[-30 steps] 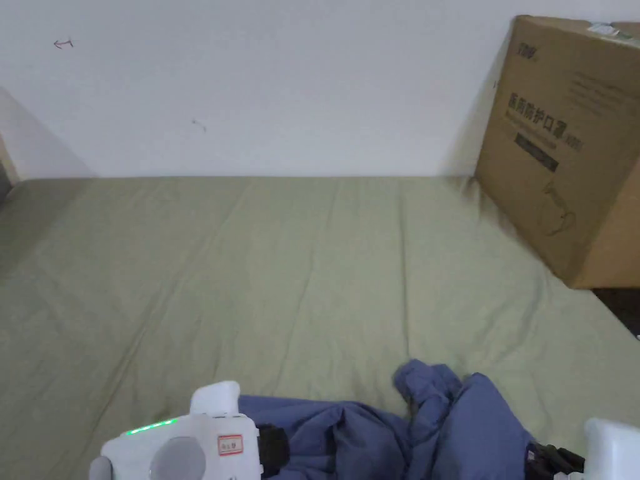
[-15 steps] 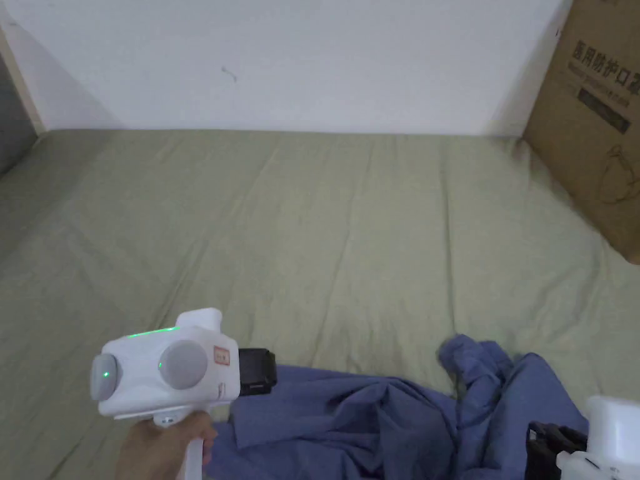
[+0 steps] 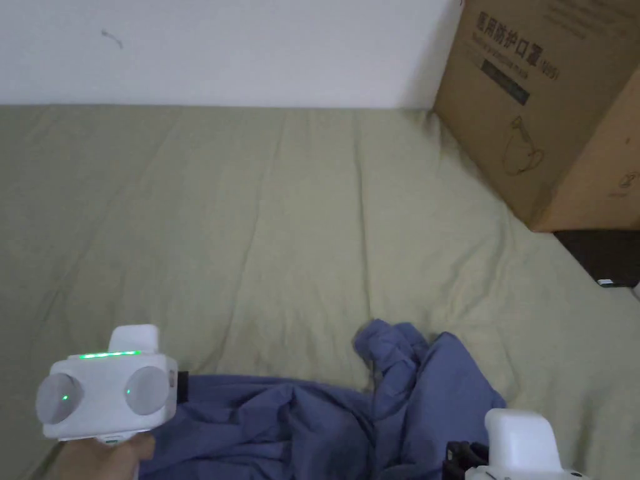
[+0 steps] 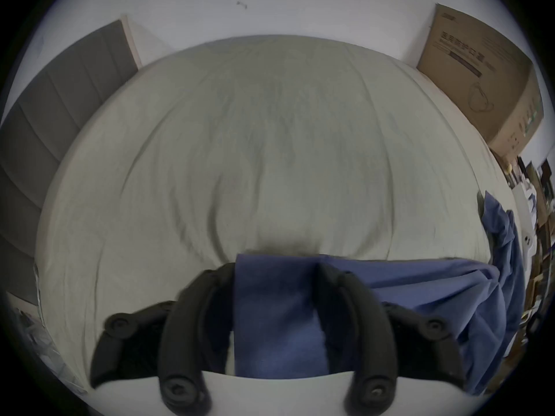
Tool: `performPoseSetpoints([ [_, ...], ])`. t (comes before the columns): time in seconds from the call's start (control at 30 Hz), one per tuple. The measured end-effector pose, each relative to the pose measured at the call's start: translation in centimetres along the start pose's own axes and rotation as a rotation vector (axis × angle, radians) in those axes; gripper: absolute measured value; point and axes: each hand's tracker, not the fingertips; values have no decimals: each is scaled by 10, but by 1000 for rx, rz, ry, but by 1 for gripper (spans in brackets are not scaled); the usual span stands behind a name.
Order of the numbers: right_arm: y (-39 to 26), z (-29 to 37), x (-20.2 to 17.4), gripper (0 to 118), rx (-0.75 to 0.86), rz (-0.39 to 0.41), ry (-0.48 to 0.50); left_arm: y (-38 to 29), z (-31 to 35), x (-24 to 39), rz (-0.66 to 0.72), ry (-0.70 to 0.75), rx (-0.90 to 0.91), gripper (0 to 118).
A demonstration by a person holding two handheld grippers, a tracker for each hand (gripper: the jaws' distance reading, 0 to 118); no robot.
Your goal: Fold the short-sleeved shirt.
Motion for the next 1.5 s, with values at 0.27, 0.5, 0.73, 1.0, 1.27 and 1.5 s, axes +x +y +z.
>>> performPoseSetpoints([
  [0.27, 56, -21, 23, 0, -2, 119, 32, 5, 42, -53, 172, -169, 34, 1],
  [0.5, 156, -110, 34, 115, -130, 232, 98, -11, 92, -59, 149, -191, 112, 1],
  [0.73, 188, -221, 33, 91, -378, 444, -63, -19, 99, -56, 130, -170, 88, 1],
  [1.0, 167, -223, 43, 31, -444, 349, 32, -20, 90, -54, 119, -158, 64, 1],
  [1.27, 187, -208, 49, 4, -453, 243, 70, -7, 102, -58, 97, -146, 84, 1],
  [1.5, 251, -113, 66, 4, -234, 162, 115, 36, 159, -82, 101, -131, 233, 1],
])
